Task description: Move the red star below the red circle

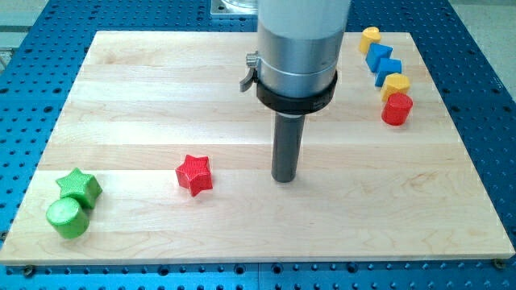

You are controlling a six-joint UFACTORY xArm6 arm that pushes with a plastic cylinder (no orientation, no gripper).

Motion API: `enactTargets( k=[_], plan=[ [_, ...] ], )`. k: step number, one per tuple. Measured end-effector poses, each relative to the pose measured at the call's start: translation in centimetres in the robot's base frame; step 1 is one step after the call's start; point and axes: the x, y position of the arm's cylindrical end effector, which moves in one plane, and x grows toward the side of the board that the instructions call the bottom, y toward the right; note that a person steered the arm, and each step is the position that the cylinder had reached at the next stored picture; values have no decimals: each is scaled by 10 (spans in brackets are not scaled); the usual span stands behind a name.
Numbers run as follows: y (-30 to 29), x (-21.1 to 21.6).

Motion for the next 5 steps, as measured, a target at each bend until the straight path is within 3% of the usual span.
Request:
enactTargets(
  k=[1, 2, 5],
  plan=[
    [-44, 43],
    [-135, 45],
    [-125, -23]
  ],
)
